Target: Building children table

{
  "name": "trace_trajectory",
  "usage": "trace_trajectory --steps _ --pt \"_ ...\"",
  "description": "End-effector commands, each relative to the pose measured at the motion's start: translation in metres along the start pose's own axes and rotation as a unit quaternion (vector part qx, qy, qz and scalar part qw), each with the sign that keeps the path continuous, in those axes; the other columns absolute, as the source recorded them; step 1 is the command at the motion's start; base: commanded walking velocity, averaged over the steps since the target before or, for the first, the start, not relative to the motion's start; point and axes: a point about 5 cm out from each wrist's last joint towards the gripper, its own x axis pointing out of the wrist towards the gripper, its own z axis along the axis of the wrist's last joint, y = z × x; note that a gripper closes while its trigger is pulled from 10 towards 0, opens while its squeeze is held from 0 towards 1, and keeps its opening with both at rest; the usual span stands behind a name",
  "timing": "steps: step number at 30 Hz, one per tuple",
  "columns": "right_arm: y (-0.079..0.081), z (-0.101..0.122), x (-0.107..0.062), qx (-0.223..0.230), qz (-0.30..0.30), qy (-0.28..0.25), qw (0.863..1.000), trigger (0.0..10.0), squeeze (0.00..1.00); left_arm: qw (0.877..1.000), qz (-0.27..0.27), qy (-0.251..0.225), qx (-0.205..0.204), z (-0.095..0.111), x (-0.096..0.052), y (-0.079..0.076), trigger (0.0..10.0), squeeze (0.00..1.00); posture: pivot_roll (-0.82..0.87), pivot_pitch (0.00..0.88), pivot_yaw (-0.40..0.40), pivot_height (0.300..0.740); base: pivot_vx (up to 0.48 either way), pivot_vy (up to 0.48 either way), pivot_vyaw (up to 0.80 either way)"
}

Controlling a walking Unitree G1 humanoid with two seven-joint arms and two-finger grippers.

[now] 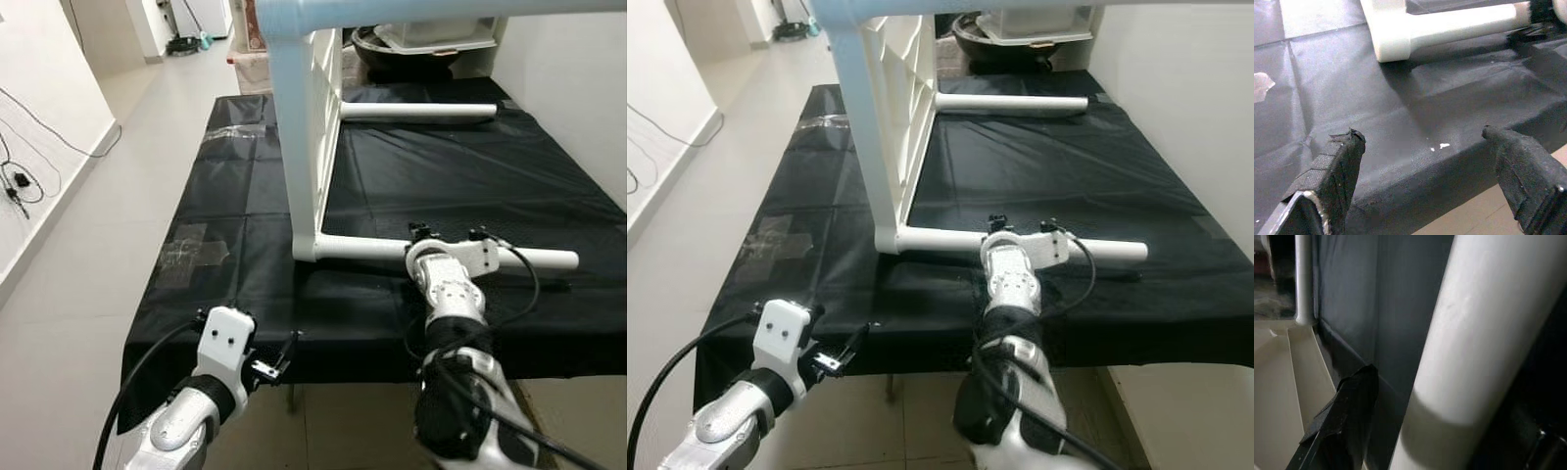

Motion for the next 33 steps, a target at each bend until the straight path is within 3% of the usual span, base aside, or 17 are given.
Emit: trace_trajectory --steps 1,3,5,12,13,14,19,24,26,27,28,30,31,32,33 --pt "-0.025 -0.013 -0.003 0.005 -0.053 0.032 0.998 10.0 0.00 1.000 0.004 0.010 0.001 -0.006 -0.001 0.002 10.0 0.00 0.21 0.098 0.024 0.740 0.000 0.000 0.00" --pt "-0.033 -0.011 -0.018 -0.003 -0.057 0.031 0.998 10.0 0.00 1.000 0.006 0.010 0.000 -0.007 0.002 0.003 10.0 0.00 0.20 0.088 0.023 0.740 0.000 0.000 0.00" --pt "-0.033 -0.011 -0.018 -0.003 -0.057 0.031 0.998 10.0 0.00 1.000 0.006 0.010 0.000 -0.007 0.002 0.003 10.0 0.00 0.20 0.088 0.023 0.740 0.000 0.000 0.00" --pt "-0.048 -0.003 -0.043 -0.008 -0.075 0.029 0.997 10.0 0.00 1.000 0.007 0.012 0.001 -0.011 0.008 0.006 10.0 0.00 0.19 0.057 0.025 0.740 0.000 0.000 0.00" --pt "-0.042 -0.001 -0.048 -0.063 -0.039 0.025 0.997 10.0 0.00 1.000 0.008 0.011 0.003 -0.012 0.010 0.007 10.0 0.00 0.18 0.045 0.021 0.740 0.000 0.000 0.00" --pt "-0.042 -0.001 -0.048 -0.063 -0.039 0.025 0.997 10.0 0.00 1.000 0.008 0.011 0.003 -0.012 0.010 0.007 10.0 0.00 0.18 0.045 0.021 0.740 0.000 0.000 0.00" --pt "-0.037 -0.001 -0.060 -0.156 0.013 0.032 0.987 10.0 0.00 1.000 0.012 0.010 0.008 -0.013 0.013 0.008 10.0 0.00 0.18 0.029 0.016 0.740 0.000 0.000 0.00" --pt "-0.053 -0.003 -0.065 -0.174 -0.024 0.044 0.983 10.0 0.00 1.000 0.017 0.006 0.010 -0.014 0.015 0.008 10.0 0.00 0.18 0.016 0.010 0.740 0.000 0.000 0.00" --pt "-0.048 0.002 -0.065 -0.243 0.002 0.018 0.970 10.0 0.00 1.000 0.024 -0.001 0.010 -0.013 0.016 0.009 10.0 0.00 0.17 0.009 0.012 0.740 0.000 0.000 0.00" --pt "-0.048 0.002 -0.065 -0.243 0.002 0.018 0.970 10.0 0.00 1.000 0.024 -0.001 0.010 -0.013 0.016 0.009 10.0 0.00 0.17 0.009 0.012 0.740 0.000 0.000 0.00" --pt "-0.031 0.007 -0.071 -0.373 0.075 -0.048 0.923 10.0 0.00 0.999 0.030 -0.011 0.009 -0.012 0.015 0.010 10.0 0.00 0.17 0.004 0.010 0.740 0.000 0.000 0.00" --pt "-0.031 0.007 -0.071 -0.373 0.075 -0.048 0.923 10.0 0.00 0.999 0.030 -0.011 0.009 -0.012 0.015 0.010 10.0 0.00 0.17 0.004 0.010 0.740 0.000 0.000 0.00" --pt "-0.025 0.007 -0.074 -0.426 0.105 -0.071 0.896 10.0 0.00 0.999 0.032 -0.013 0.009 -0.012 0.015 0.010 10.0 0.00 0.17 0.003 0.010 0.740 0.000 0.000 0.00" --pt "-0.020 0.004 -0.080 -0.483 0.139 -0.100 0.858 10.0 0.00 0.999 0.037 -0.018 0.013 -0.011 0.014 0.010 10.0 0.00 0.17 0.000 0.008 0.740 0.000 0.000 0.00" --pt "-0.020 0.004 -0.080 -0.483 0.139 -0.100 0.858 10.0 0.00 0.999 0.037 -0.018 0.013 -0.011 0.014 0.010 10.0 0.00 0.17 0.000 0.008 0.740 0.000 0.000 0.00"
